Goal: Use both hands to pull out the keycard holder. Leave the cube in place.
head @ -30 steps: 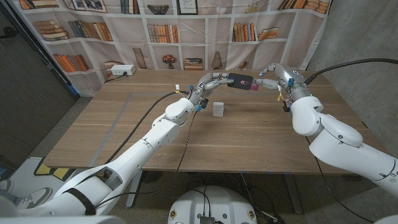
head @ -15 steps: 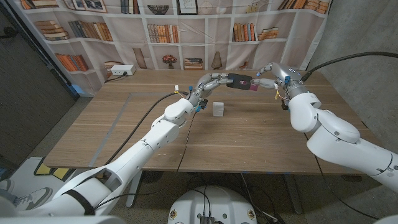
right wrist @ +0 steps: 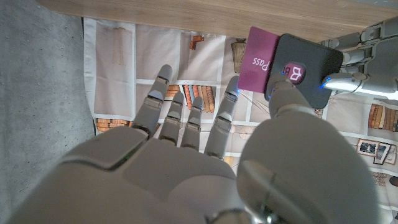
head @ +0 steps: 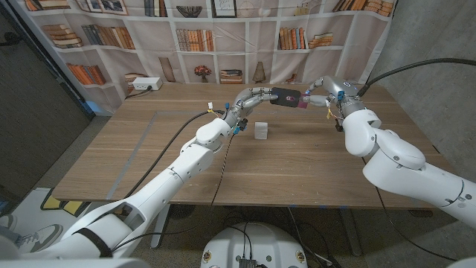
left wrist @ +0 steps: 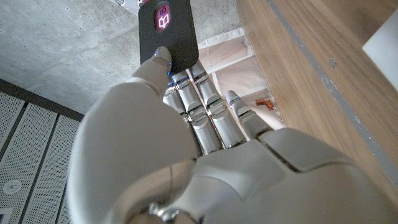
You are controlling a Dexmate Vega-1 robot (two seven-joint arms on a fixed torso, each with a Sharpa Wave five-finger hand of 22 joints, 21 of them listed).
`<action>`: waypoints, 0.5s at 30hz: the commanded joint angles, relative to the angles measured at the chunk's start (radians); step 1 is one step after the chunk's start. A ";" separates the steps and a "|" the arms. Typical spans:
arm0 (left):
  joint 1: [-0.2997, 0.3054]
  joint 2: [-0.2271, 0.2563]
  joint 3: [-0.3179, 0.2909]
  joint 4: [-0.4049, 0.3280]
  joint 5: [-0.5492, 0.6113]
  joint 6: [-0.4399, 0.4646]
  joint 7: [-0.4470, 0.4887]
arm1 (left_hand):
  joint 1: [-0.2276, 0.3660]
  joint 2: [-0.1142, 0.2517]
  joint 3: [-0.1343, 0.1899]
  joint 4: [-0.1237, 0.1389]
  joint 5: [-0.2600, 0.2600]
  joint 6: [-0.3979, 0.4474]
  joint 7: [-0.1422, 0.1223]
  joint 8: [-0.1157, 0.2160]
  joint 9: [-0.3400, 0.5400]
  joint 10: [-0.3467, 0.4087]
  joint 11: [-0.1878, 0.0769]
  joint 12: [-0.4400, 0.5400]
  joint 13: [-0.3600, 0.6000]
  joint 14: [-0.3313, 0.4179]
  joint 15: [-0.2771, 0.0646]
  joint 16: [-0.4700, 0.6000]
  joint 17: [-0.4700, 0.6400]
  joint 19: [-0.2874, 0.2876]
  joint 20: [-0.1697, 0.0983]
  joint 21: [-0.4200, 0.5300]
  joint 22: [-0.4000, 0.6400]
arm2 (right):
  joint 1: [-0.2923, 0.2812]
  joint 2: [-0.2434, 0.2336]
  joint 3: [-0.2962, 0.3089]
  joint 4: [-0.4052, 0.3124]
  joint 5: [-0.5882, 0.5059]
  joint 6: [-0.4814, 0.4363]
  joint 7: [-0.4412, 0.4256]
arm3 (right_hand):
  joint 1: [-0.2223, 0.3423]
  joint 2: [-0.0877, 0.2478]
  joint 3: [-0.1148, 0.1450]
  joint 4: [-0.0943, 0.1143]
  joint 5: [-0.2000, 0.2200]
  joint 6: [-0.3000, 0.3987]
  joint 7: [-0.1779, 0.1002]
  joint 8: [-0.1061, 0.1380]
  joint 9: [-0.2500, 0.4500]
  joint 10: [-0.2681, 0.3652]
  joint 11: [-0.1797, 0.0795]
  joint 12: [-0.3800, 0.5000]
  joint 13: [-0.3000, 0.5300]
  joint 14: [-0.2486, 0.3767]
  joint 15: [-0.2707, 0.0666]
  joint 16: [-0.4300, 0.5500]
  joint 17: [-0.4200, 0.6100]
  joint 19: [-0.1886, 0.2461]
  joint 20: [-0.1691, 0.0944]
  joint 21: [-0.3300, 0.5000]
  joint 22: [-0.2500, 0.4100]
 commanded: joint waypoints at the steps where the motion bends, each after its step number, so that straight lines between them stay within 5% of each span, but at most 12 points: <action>1: 0.004 -0.001 -0.002 -0.002 -0.003 -0.007 0.001 | 0.016 0.015 0.003 0.005 0.005 0.037 0.039 0.010 0.005 0.013 -0.008 0.006 0.195 -0.005 -0.047 0.002 0.001 0.004 0.006 0.002 0.002 | 0.013 -0.003 -0.024 0.002 -0.017 -0.009 0.001 | 0.021 0.003 -0.002 -0.002 0.008 0.026 -0.005 0.015 0.008 0.017 -0.008 0.004 0.001 0.013 -0.009 0.006 0.002 0.006 -0.001 0.006 -0.001; 9: 0.009 0.001 -0.003 -0.009 -0.006 -0.002 0.005 | 0.016 0.015 0.002 0.005 0.005 0.036 0.041 0.010 0.005 0.013 -0.008 0.006 0.195 -0.005 -0.048 0.002 0.001 0.003 0.008 0.002 0.002 | 0.006 0.005 -0.018 0.008 -0.017 0.003 -0.010 | 0.048 0.012 -0.011 0.002 0.009 0.102 -0.028 0.052 0.023 0.072 -0.037 0.017 0.001 0.044 -0.027 0.010 0.003 0.020 -0.002 0.012 0.000; 15: 0.013 0.005 -0.002 -0.017 -0.009 0.007 0.006 | 0.016 0.016 0.002 0.005 0.005 0.036 0.041 0.010 0.005 0.013 -0.010 0.006 0.194 -0.005 -0.048 0.001 0.000 0.004 0.008 0.002 0.002 | -0.033 0.024 0.025 0.029 0.017 0.067 -0.055 | 0.118 0.051 -0.014 0.000 0.007 0.237 -0.041 0.116 0.041 0.188 -0.072 0.040 0.000 0.143 -0.067 0.027 0.006 0.065 -0.003 0.024 0.001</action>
